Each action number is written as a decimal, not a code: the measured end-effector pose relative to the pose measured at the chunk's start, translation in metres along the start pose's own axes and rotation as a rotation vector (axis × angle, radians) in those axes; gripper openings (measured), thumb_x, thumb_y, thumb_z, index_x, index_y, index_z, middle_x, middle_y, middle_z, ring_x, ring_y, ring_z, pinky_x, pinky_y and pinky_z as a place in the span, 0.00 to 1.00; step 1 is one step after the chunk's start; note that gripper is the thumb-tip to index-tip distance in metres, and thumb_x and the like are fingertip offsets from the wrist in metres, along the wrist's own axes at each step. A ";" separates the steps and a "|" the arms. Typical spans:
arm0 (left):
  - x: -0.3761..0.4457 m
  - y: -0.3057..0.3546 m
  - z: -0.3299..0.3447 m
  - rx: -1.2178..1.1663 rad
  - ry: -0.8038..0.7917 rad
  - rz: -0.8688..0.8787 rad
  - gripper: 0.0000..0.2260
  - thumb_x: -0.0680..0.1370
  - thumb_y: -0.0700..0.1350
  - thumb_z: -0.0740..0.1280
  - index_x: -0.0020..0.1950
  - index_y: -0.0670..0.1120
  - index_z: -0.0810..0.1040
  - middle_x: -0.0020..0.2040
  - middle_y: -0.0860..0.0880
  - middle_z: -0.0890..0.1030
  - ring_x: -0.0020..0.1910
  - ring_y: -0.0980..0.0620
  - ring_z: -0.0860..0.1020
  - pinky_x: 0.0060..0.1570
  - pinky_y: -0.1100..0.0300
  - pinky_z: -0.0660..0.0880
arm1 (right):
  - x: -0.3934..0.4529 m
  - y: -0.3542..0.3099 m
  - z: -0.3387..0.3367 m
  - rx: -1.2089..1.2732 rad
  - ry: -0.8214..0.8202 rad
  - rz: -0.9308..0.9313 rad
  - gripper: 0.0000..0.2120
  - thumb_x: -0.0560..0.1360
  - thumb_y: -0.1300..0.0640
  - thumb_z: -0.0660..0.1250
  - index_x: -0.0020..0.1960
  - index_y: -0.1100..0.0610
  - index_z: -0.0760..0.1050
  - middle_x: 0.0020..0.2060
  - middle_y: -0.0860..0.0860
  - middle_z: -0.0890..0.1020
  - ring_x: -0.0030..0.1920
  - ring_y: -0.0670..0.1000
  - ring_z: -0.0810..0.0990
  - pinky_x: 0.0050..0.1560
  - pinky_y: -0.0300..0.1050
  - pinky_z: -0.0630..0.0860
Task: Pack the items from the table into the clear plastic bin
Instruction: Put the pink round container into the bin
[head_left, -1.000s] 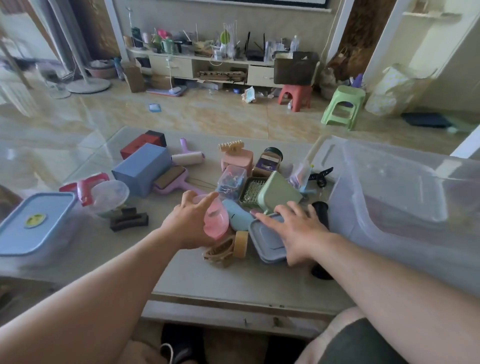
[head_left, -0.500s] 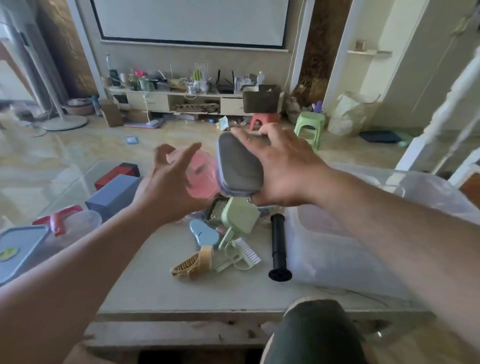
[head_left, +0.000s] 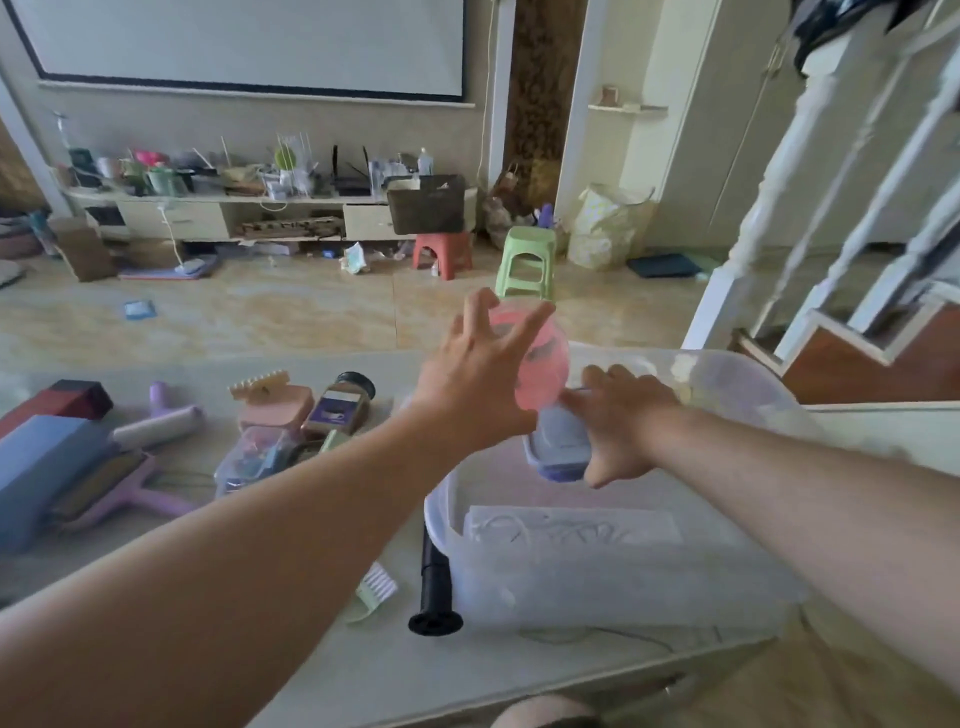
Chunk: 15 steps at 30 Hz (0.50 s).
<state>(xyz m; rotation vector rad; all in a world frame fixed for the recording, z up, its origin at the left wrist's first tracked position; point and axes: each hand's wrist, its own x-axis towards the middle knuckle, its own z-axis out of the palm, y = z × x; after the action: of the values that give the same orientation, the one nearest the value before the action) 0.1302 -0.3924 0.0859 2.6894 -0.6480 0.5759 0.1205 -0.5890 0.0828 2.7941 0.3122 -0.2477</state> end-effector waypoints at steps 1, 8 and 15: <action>0.007 -0.001 0.010 0.018 -0.017 -0.013 0.51 0.63 0.55 0.80 0.79 0.63 0.55 0.72 0.42 0.57 0.67 0.34 0.69 0.51 0.39 0.81 | 0.011 -0.004 0.007 -0.014 -0.016 -0.039 0.52 0.57 0.32 0.73 0.75 0.41 0.54 0.65 0.55 0.68 0.64 0.61 0.71 0.62 0.59 0.74; 0.015 -0.009 0.055 0.162 -0.064 -0.065 0.49 0.66 0.49 0.81 0.78 0.64 0.54 0.74 0.41 0.56 0.67 0.34 0.66 0.52 0.41 0.80 | 0.065 -0.048 0.060 0.078 -0.093 -0.153 0.24 0.65 0.43 0.74 0.52 0.54 0.69 0.52 0.54 0.72 0.61 0.58 0.73 0.49 0.49 0.74; 0.014 -0.005 0.060 0.126 -0.105 -0.092 0.49 0.64 0.48 0.80 0.78 0.61 0.57 0.72 0.40 0.56 0.65 0.33 0.68 0.50 0.42 0.81 | 0.075 -0.045 0.069 0.490 -0.199 -0.165 0.39 0.70 0.29 0.73 0.71 0.53 0.73 0.62 0.50 0.79 0.56 0.53 0.78 0.59 0.47 0.75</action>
<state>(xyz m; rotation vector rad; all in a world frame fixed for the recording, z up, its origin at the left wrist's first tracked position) 0.1629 -0.4162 0.0393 2.8661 -0.5276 0.4685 0.1724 -0.5557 -0.0097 3.1835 0.4910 -0.7239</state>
